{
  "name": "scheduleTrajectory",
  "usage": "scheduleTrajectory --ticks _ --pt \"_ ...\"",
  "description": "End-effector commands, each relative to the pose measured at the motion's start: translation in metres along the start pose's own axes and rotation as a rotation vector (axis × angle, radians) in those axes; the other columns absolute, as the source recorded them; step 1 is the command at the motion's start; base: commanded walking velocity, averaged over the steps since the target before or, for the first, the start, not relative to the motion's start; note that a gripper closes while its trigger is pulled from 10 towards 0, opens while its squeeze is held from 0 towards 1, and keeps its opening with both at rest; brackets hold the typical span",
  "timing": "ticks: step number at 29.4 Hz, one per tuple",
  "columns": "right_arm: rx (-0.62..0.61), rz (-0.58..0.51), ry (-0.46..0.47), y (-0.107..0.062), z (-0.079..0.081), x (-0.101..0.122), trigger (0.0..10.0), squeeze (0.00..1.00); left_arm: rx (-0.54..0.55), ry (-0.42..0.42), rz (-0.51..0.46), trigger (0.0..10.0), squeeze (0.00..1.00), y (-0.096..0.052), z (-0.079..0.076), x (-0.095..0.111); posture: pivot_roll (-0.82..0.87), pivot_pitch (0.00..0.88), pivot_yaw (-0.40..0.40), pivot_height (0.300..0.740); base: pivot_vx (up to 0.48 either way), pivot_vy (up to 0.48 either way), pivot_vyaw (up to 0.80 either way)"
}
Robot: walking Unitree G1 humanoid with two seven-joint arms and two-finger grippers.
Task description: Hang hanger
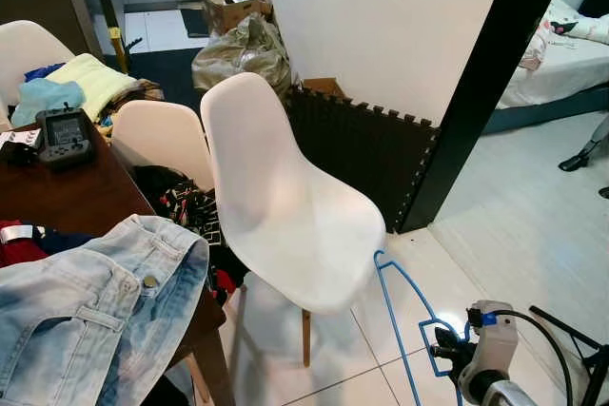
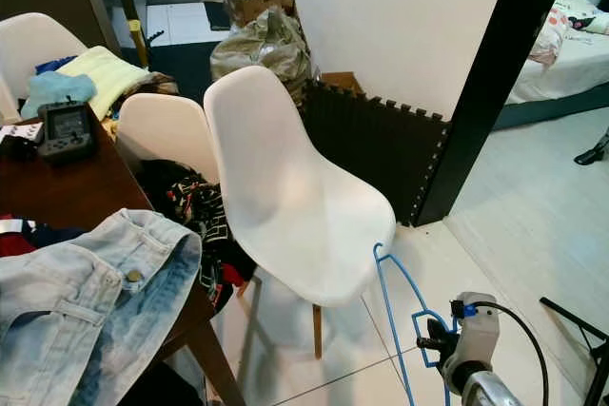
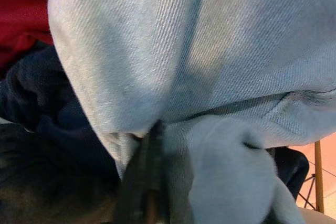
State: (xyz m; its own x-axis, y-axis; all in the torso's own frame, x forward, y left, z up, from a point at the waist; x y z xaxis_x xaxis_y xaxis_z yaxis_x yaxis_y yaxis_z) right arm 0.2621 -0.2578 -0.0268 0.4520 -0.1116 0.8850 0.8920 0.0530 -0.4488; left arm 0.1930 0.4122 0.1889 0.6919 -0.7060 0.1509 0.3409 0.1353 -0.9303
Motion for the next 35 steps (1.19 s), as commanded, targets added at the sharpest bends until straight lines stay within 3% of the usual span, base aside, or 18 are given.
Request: scheduleTrajectory --ticks 1,4,6,10,11,12,13,14,15,16,19,22,25,28,30,32,33,35 --pt "0.001 0.007 0.009 -0.001 0.001 -0.002 10.0 0.00 0.060 0.020 0.028 10.0 1.00 -0.002 0.009 -0.001 0.09 0.051 -0.046 0.740 0.000 0.000 0.00" --pt "0.000 0.006 0.010 -0.001 0.001 -0.002 10.0 0.00 0.172 0.046 -0.054 10.0 1.00 -0.009 0.026 0.014 0.09 0.051 -0.049 0.740 0.000 0.000 0.00" --pt "0.000 0.006 0.010 -0.001 0.001 -0.002 10.0 0.00 0.167 0.032 -0.307 10.0 1.00 -0.026 0.029 0.052 0.09 0.050 -0.051 0.740 0.000 0.000 0.00" --pt "0.000 0.006 0.010 -0.001 0.000 -0.002 10.0 0.00 0.152 0.033 -0.387 10.0 1.00 -0.033 0.027 0.064 0.09 0.050 -0.051 0.740 0.000 0.000 0.00" --pt "0.000 0.006 0.010 -0.001 0.000 -0.003 10.0 0.00 0.130 0.051 -0.512 10.0 1.00 -0.048 0.024 0.081 0.09 0.047 -0.052 0.740 0.000 0.000 0.00" --pt "0.000 0.006 0.010 -0.001 0.000 -0.003 10.0 0.00 0.130 0.051 -0.512 10.0 1.00 -0.048 0.024 0.081 0.09 0.047 -0.052 0.740 0.000 0.000 0.00" --pt "0.001 0.007 0.011 -0.001 0.001 -0.003 10.0 0.00 0.110 0.072 -0.678 10.0 1.00 -0.071 0.023 0.103 0.09 0.045 -0.051 0.740 0.000 0.000 0.00" --pt "0.001 0.007 0.011 -0.001 0.001 -0.003 10.0 0.00 0.110 0.072 -0.678 10.0 1.00 -0.071 0.023 0.103 0.09 0.045 -0.051 0.740 0.000 0.000 0.00" --pt "0.002 0.008 0.011 -0.001 0.002 -0.004 10.0 0.00 0.062 0.105 -0.847 10.0 1.00 -0.096 0.018 0.122 0.09 0.042 -0.050 0.740 0.000 0.000 0.00" --pt "0.002 0.008 0.011 -0.001 0.002 -0.004 10.0 0.00 0.062 0.105 -0.847 10.0 1.00 -0.096 0.018 0.122 0.09 0.042 -0.050 0.740 0.000 0.000 0.00" --pt "0.004 0.009 0.012 -0.001 0.003 -0.005 10.0 0.00 -0.057 0.171 -1.019 10.0 1.00 -0.120 0.000 0.139 0.09 0.039 -0.046 0.740 0.000 0.000 0.00" --pt "0.004 0.009 0.012 -0.001 0.003 -0.005 10.0 0.00 -0.057 0.171 -1.019 10.0 1.00 -0.120 0.000 0.139 0.09 0.039 -0.046 0.740 0.000 0.000 0.00" --pt "0.003 0.009 0.015 -0.001 0.003 -0.005 10.0 0.00 -0.195 0.179 -0.923 10.0 1.00 -0.098 -0.021 0.135 0.09 0.043 -0.050 0.740 0.000 0.000 0.00" --pt "0.003 0.009 0.015 -0.001 0.003 -0.005 10.0 0.00 -0.206 0.175 -0.894 10.0 1.00 -0.093 -0.022 0.133 0.09 0.043 -0.052 0.740 0.000 0.000 0.00" --pt "0.005 0.014 0.015 -0.002 0.001 -0.005 10.0 0.00 -0.198 0.126 -0.698 10.0 1.00 -0.074 -0.020 0.110 0.09 0.049 -0.057 0.740 0.000 0.000 0.00" --pt "0.005 0.014 0.015 -0.002 0.001 -0.005 10.0 0.00 -0.198 0.126 -0.698 10.0 1.00 -0.074 -0.020 0.110 0.09 0.049 -0.057 0.740 0.000 0.000 0.00" --pt "0.006 0.015 0.015 -0.002 0.001 -0.005 10.0 0.00 -0.153 0.093 -0.570 10.0 1.00 -0.063 -0.012 0.094 0.10 0.050 -0.057 0.740 0.000 0.000 0.00" --pt "0.006 0.015 0.015 -0.002 0.001 -0.005 10.0 0.00 -0.153 0.093 -0.570 10.0 1.00 -0.063 -0.012 0.094 0.10 0.050 -0.057 0.740 0.000 0.000 0.00"
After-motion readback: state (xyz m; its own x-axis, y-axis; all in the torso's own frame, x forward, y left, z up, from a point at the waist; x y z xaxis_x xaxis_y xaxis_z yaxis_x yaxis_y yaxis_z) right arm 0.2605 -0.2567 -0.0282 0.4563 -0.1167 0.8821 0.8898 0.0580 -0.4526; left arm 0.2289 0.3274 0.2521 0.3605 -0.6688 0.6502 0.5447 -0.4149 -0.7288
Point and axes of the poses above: a point about 5 cm out from each wrist's last joint towards the gripper, its own y axis pointing out of the wrist towards the gripper, its own x axis along the axis of the wrist's last joint, z = x × y, the point moved 5 cm from there along y, pointing out of the wrist towards the gripper, and after that the axes turned 4 degrees about -y, right-handed, at the moved point
